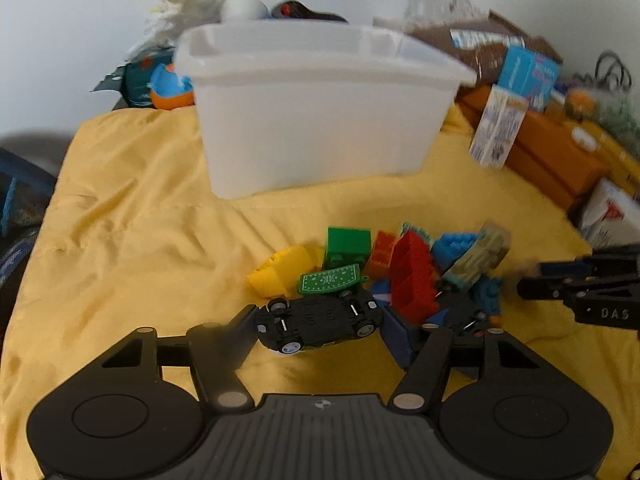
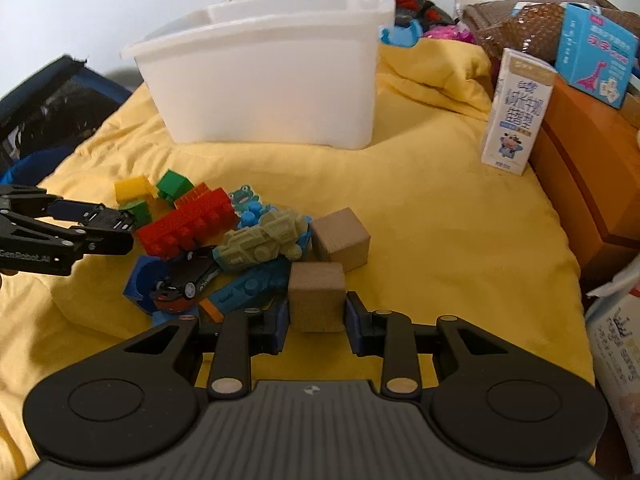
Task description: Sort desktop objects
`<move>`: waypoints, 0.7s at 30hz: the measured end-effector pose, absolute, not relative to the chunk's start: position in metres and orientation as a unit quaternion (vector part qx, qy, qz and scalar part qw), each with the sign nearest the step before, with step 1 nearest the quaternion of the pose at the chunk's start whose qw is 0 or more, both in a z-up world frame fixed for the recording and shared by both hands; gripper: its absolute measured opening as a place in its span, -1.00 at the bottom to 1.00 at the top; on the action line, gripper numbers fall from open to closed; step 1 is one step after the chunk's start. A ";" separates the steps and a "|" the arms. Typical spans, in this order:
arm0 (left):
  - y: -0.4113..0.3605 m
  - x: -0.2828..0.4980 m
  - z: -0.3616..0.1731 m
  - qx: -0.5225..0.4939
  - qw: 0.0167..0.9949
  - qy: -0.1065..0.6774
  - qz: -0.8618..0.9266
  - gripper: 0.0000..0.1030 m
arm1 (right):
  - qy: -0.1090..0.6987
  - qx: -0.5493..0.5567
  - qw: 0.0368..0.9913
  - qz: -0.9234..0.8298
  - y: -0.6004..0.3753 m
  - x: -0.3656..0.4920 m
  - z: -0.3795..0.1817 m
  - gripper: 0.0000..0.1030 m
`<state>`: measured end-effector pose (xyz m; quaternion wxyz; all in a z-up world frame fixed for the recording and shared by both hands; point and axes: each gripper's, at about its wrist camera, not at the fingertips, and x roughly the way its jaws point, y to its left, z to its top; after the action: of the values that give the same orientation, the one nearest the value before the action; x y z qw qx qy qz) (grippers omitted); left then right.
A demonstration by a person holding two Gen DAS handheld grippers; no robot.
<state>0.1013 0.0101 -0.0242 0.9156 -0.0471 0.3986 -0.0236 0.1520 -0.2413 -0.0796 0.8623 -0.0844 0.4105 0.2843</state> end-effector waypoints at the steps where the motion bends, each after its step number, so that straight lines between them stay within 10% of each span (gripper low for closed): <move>1: 0.013 0.098 -0.019 -0.055 0.918 0.393 -0.023 0.33 | 0.408 -0.079 0.864 0.284 -0.244 0.151 -0.077 -0.36; 13: 0.035 0.095 0.039 -0.075 0.937 0.339 -0.023 0.33 | 0.349 -0.049 0.878 0.322 -0.236 0.148 -0.017 -0.50; 17: 0.035 0.090 0.036 -0.074 0.934 0.348 -0.023 0.33 | 0.364 -0.088 0.875 0.308 -0.231 0.151 -0.030 0.42; 21: 0.028 0.082 0.018 -0.062 0.923 0.377 -0.042 0.34 | 0.402 -0.099 0.862 0.293 -0.242 0.144 -0.062 0.34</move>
<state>0.0815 0.0282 0.0178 0.9233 -0.0620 0.3766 -0.0421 0.1442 -0.2424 -0.0623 0.8620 -0.0988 0.4018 0.2929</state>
